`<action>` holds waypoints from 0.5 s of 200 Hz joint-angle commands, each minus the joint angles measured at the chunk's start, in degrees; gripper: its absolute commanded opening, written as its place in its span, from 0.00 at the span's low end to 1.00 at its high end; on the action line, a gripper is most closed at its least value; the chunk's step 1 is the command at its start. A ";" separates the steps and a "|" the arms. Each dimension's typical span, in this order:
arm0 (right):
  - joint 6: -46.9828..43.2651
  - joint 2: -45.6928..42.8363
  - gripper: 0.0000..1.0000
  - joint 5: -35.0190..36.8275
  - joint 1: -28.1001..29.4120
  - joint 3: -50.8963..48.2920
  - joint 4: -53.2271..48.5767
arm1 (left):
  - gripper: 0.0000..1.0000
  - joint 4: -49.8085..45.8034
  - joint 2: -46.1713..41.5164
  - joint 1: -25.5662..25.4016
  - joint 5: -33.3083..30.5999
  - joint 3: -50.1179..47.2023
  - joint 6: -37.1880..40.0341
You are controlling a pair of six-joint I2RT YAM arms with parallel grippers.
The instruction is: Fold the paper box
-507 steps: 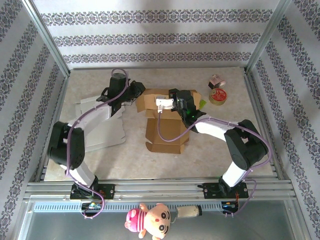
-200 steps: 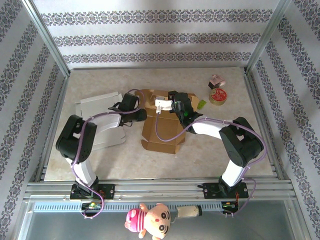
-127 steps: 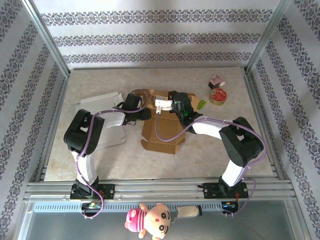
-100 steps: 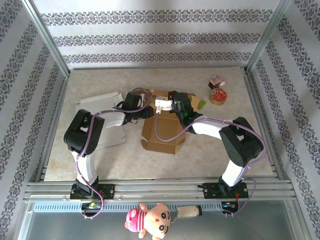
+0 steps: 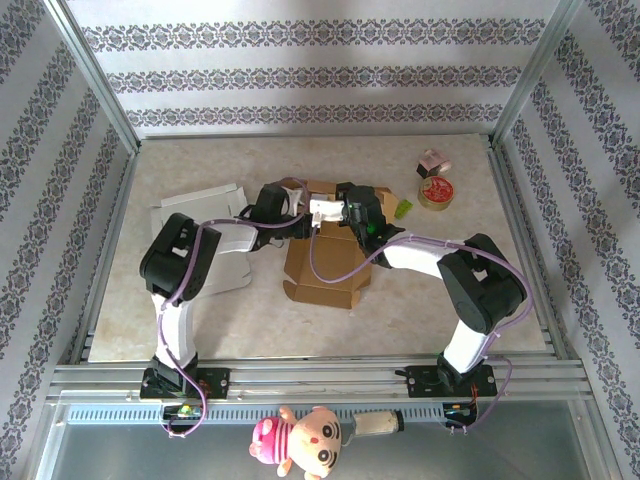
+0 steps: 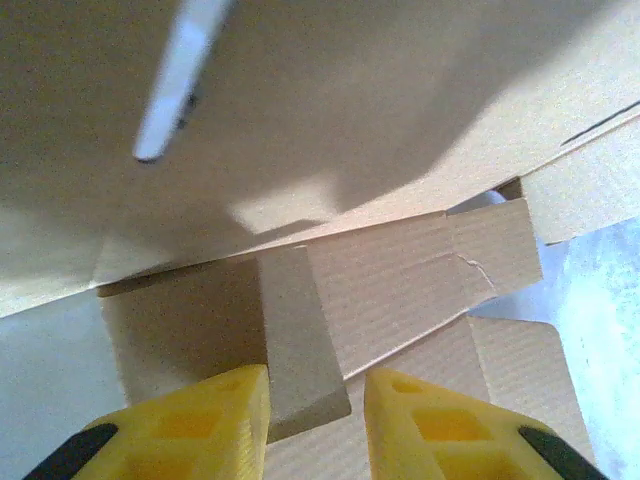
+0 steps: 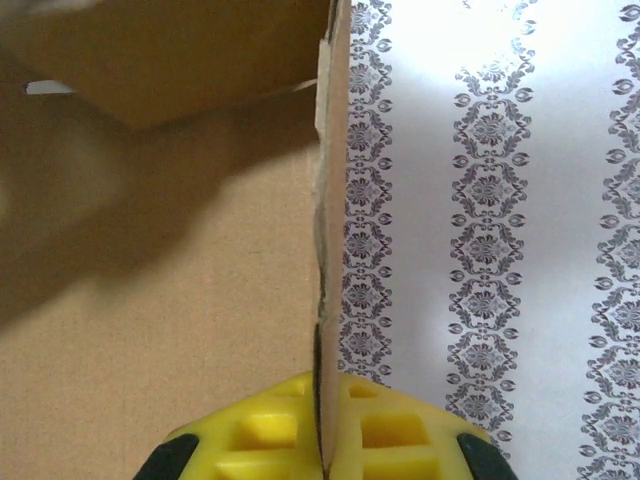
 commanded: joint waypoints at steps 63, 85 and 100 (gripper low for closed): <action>-2.37 0.21 0.00 1.61 0.30 -0.51 0.46 | 0.37 -9.04 -25.08 3.24 -16.32 -8.85 9.31; -2.57 0.10 0.00 1.61 0.12 -0.60 0.49 | 0.38 -16.56 -30.16 6.80 -19.03 -7.56 13.50; -2.42 0.10 0.00 1.61 0.03 -0.59 0.52 | 0.38 -19.38 -30.97 11.37 -16.64 -5.98 14.10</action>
